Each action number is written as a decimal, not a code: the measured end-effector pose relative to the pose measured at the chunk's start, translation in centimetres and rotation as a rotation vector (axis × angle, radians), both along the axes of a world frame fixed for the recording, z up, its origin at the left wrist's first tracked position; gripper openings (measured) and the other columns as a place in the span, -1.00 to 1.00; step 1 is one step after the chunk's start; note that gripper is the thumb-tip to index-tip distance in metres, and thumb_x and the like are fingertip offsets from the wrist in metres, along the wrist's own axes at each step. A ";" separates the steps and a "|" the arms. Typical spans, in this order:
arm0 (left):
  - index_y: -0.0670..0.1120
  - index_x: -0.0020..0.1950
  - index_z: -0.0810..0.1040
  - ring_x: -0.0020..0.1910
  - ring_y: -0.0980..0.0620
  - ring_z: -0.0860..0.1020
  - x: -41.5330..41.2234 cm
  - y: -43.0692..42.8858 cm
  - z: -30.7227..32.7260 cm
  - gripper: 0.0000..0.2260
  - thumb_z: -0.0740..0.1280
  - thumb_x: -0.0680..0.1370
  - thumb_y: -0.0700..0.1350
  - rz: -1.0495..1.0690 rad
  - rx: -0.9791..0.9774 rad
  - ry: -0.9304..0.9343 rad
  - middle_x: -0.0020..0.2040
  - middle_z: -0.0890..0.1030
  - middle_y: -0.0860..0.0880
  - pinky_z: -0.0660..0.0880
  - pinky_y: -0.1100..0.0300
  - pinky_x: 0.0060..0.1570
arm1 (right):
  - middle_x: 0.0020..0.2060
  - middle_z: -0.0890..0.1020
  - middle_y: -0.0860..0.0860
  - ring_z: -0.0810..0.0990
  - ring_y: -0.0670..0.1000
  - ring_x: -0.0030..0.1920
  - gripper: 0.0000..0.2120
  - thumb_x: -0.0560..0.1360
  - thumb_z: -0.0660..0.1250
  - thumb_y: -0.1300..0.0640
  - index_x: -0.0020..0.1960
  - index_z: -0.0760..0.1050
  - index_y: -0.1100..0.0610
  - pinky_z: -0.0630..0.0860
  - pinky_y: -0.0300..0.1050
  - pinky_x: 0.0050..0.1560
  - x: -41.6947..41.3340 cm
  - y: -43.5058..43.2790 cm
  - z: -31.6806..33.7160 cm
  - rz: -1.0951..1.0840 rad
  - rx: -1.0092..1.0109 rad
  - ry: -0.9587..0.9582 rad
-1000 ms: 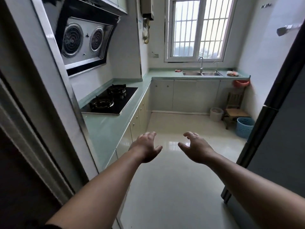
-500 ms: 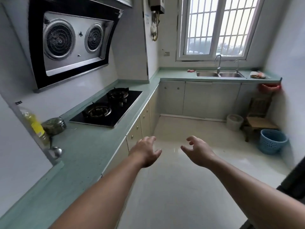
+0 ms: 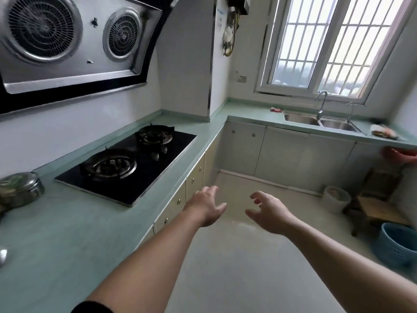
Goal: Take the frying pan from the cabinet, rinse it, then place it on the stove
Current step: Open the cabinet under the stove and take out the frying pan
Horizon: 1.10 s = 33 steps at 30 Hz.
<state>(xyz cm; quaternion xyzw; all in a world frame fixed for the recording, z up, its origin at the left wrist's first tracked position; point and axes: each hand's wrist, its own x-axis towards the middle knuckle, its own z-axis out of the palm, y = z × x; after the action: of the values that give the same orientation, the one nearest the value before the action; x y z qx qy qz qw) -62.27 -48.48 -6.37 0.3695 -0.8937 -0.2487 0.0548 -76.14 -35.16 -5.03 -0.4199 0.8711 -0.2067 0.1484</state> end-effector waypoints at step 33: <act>-0.02 0.41 0.38 0.32 -0.08 0.43 -30.7 -25.3 -12.5 -0.62 0.20 0.57 -0.07 0.715 0.198 0.024 0.38 0.45 -0.09 0.40 0.08 0.28 | -0.03 0.57 -0.03 0.55 0.00 -0.02 -0.63 0.48 0.36 0.07 0.27 0.50 0.11 0.43 -0.24 -0.03 -35.8 -36.0 -10.6 0.516 0.102 -0.275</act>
<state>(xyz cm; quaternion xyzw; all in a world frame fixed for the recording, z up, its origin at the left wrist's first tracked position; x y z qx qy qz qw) -92.95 -73.83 -18.84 0.6588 -0.6792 -0.3035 0.1124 -111.94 -71.21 -15.60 -0.5875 0.7166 -0.1732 0.3336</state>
